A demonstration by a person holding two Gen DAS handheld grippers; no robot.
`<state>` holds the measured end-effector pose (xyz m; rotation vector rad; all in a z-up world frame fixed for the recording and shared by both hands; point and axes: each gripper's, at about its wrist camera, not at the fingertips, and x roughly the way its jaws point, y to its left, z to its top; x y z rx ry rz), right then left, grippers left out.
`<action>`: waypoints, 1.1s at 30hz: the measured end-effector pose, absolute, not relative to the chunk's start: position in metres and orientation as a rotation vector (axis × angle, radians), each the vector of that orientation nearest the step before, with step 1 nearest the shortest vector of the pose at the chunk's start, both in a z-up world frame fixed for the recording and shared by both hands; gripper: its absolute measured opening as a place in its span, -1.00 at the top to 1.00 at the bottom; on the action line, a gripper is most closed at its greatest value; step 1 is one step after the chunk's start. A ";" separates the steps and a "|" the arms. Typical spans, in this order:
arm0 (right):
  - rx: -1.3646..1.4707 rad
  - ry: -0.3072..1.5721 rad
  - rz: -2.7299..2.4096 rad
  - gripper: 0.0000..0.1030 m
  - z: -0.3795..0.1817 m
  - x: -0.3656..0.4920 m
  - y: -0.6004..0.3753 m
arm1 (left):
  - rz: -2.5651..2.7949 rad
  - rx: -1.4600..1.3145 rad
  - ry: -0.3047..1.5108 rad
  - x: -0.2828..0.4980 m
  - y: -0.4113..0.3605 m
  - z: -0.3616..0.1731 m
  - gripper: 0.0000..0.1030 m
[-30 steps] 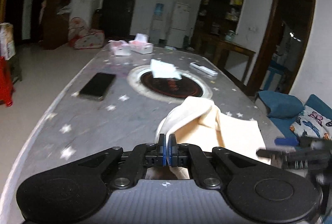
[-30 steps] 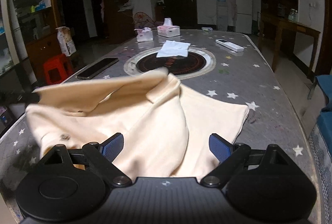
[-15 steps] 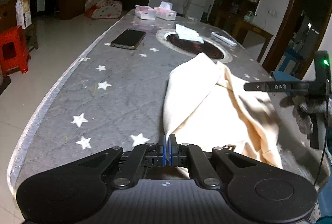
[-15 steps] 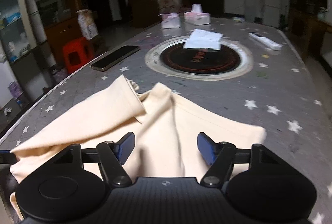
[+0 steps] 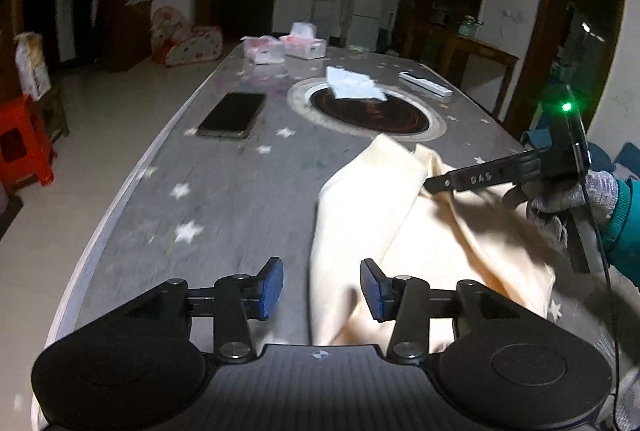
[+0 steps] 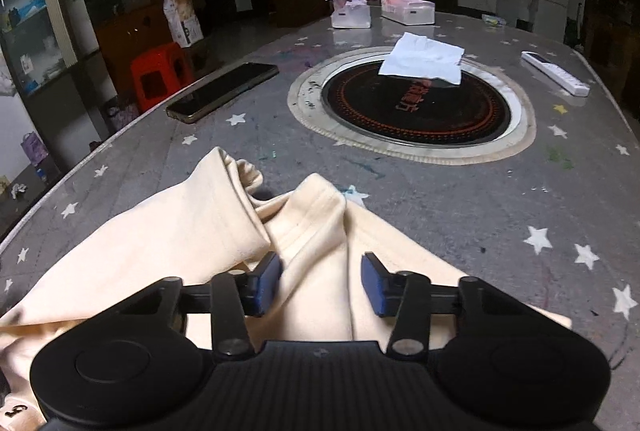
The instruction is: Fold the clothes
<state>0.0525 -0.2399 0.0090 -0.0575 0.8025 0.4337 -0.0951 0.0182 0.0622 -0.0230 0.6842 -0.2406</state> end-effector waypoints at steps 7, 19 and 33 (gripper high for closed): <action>-0.047 0.783 0.434 0.82 0.017 0.042 -0.250 | -0.274 0.036 0.706 -0.052 -0.005 0.048 -0.04; -0.020 0.641 0.269 0.87 0.059 -0.035 -0.317 | -0.271 0.015 0.754 -0.035 -0.009 0.030 0.14; 0.035 0.618 -0.030 0.87 0.064 -0.130 -0.413 | -0.270 -0.063 0.772 -0.057 0.005 0.032 0.78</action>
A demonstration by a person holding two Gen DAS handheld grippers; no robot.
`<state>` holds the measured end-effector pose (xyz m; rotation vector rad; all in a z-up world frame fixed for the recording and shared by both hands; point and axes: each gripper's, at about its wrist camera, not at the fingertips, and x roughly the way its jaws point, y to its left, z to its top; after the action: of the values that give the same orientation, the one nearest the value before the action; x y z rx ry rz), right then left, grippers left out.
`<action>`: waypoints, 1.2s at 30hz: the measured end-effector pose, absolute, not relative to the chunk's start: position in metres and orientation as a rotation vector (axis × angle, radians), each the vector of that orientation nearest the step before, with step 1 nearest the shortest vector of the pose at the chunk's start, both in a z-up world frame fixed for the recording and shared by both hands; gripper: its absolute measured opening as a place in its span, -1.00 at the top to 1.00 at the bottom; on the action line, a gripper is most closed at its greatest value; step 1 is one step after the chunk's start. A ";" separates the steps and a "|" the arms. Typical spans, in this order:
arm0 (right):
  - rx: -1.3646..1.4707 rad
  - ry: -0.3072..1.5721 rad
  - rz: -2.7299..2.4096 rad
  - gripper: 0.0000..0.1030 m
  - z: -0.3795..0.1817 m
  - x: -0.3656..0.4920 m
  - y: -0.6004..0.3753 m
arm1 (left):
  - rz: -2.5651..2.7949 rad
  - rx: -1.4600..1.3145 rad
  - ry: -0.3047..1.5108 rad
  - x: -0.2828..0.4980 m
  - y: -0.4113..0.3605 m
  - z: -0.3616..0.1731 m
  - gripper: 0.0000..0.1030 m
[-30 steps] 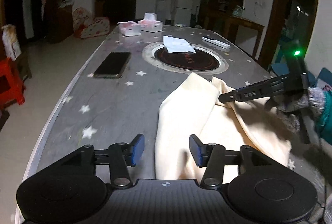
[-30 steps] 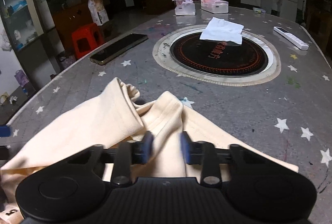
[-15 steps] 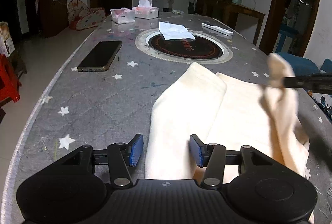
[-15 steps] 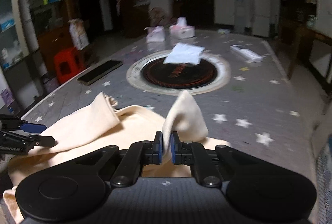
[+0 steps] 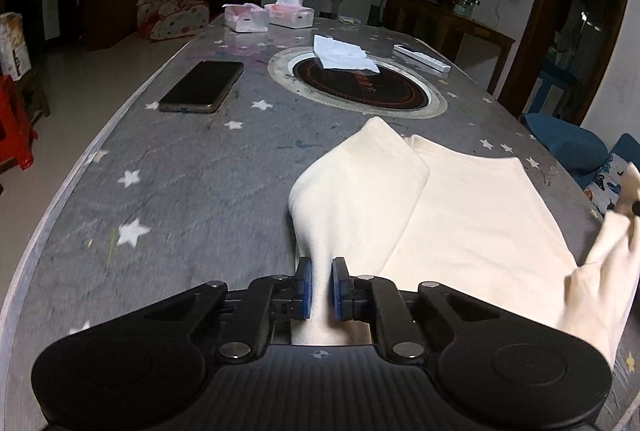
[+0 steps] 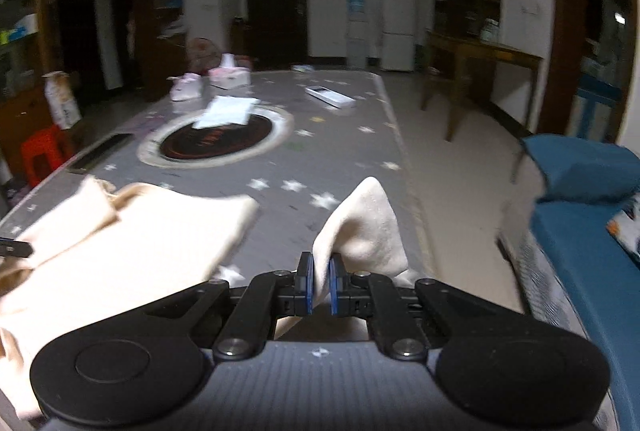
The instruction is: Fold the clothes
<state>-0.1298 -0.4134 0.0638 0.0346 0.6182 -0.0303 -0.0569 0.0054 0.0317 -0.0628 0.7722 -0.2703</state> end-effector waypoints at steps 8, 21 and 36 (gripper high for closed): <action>0.074 0.693 -0.113 0.82 0.038 -0.148 -0.437 | -0.233 -0.061 0.754 -0.078 0.016 0.043 0.70; 0.040 0.610 -0.044 0.28 0.063 -0.140 -0.411 | -0.358 0.094 0.666 -0.051 -0.057 0.056 0.06; 0.011 0.663 0.216 0.07 0.046 -0.097 -0.339 | -0.269 0.141 0.709 0.006 -0.086 0.016 0.13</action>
<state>-0.0973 -0.3390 0.0463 0.0106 0.6635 0.2156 0.0061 -0.0860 0.0158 0.1410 0.7091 -0.2691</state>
